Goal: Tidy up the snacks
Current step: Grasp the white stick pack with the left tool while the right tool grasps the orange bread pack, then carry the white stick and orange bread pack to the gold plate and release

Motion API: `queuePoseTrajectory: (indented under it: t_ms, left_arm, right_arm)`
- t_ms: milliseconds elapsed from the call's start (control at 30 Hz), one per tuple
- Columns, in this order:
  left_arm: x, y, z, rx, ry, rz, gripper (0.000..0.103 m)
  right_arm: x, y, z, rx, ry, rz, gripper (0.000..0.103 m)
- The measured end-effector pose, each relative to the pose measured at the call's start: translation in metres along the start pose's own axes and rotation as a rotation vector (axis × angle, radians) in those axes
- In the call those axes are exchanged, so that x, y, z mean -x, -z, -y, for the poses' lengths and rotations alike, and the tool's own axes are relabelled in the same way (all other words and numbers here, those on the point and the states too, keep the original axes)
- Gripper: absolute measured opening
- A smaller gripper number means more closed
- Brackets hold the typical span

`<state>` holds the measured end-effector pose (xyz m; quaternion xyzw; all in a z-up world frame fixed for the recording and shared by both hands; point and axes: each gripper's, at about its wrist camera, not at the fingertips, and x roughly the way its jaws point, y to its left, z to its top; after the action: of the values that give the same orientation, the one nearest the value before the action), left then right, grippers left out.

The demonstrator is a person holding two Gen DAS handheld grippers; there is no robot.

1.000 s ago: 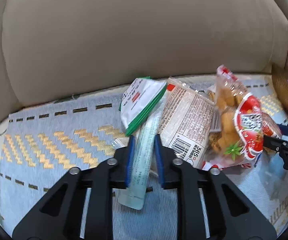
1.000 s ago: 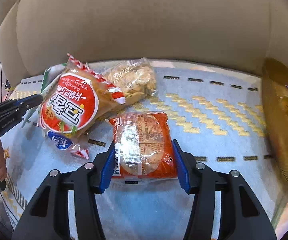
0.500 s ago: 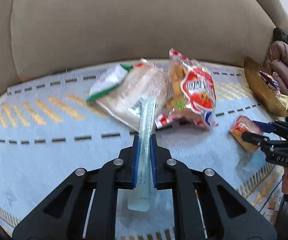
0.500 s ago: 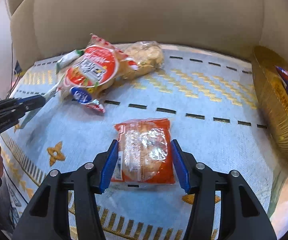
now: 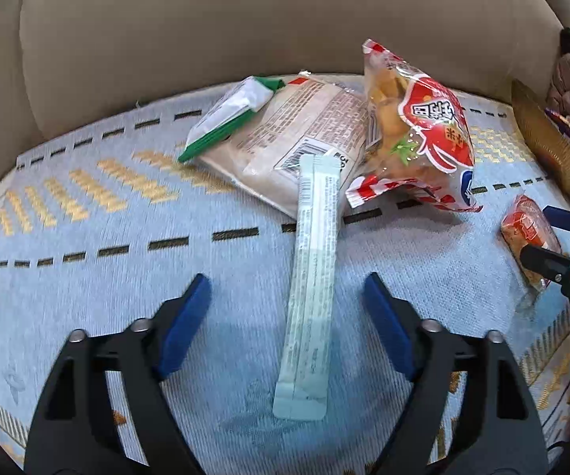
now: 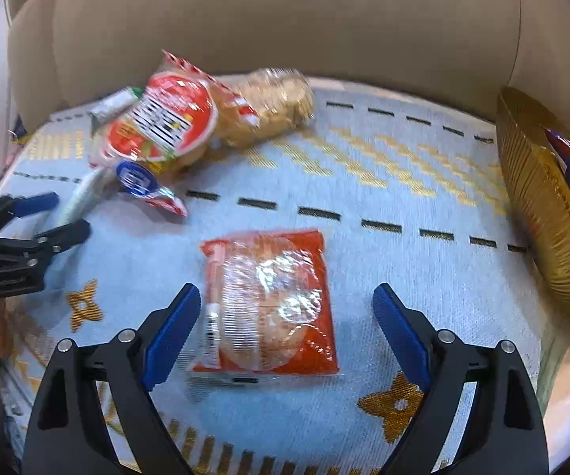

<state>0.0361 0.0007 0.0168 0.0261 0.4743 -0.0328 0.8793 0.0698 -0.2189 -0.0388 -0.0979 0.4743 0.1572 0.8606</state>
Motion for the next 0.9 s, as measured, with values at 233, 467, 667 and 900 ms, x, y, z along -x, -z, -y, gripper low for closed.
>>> queuePoseTrajectory:
  t_ms: [233, 467, 667, 900]
  left_arm:
    - [-0.013, 0.001, 0.015, -0.025, -0.049, 0.039, 0.097]
    - [-0.015, 0.001, 0.014, -0.019, -0.064, 0.048, 0.1]
    - [-0.017, 0.001, 0.013, -0.015, -0.061, 0.044, 0.1]
    - [-0.016, 0.001, 0.012, -0.015, -0.061, 0.045, 0.1]
  right_arm:
    - [-0.01, 0.008, 0.0, -0.02, 0.042, 0.074, 0.098]
    - [-0.01, 0.007, 0.001, -0.021, 0.041, 0.084, 0.098]
    - [-0.009, 0.009, 0.0, -0.022, 0.039, 0.086, 0.098]
    - [-0.009, 0.007, 0.0, -0.016, 0.037, 0.074, 0.098]
